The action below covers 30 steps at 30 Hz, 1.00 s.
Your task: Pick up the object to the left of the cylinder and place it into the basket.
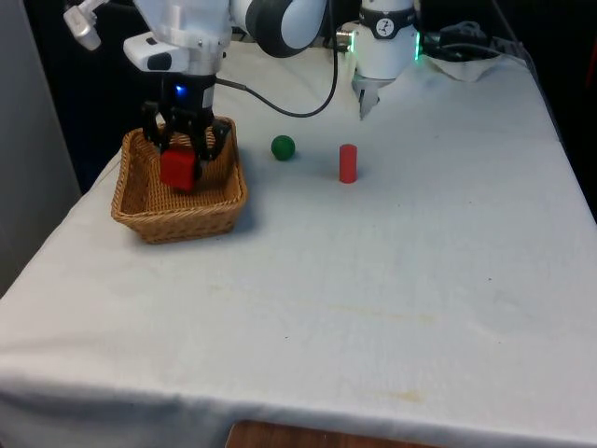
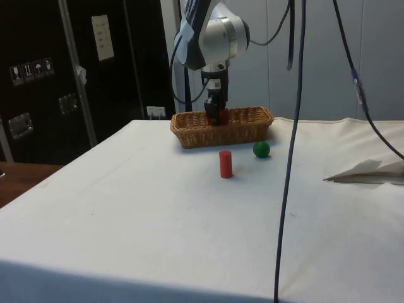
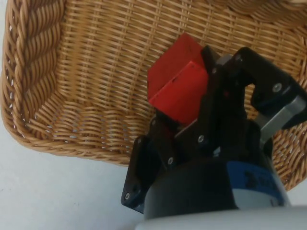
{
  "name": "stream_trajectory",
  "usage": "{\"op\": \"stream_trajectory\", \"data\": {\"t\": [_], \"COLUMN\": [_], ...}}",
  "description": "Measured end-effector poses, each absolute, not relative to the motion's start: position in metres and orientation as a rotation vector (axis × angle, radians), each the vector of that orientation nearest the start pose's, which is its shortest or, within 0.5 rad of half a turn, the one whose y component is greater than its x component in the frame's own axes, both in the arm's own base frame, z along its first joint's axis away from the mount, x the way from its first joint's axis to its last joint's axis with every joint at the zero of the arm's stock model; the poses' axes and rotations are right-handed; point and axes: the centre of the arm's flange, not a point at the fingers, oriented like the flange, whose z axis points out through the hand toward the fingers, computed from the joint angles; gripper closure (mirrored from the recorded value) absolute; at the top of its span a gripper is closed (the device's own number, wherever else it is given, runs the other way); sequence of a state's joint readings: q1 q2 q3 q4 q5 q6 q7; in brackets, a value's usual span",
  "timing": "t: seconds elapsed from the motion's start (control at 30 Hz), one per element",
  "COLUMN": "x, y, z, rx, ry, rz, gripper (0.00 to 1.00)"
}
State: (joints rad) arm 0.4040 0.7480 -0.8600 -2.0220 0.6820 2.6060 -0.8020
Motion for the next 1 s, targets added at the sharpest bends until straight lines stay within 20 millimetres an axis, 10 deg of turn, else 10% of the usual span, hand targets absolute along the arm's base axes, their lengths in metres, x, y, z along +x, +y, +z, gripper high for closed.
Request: {"op": "stream_trajectory", "data": {"t": [0.67, 1.0], "x": [0.5461, 0.5461], "y": [-0.2663, -0.2663], "z": [0.2067, 0.2067], "rx": [-3.378, -3.378], "ry": [0.082, 0.082], "rz": [-0.126, -0.126], "gripper": [1.00, 0.05]}}
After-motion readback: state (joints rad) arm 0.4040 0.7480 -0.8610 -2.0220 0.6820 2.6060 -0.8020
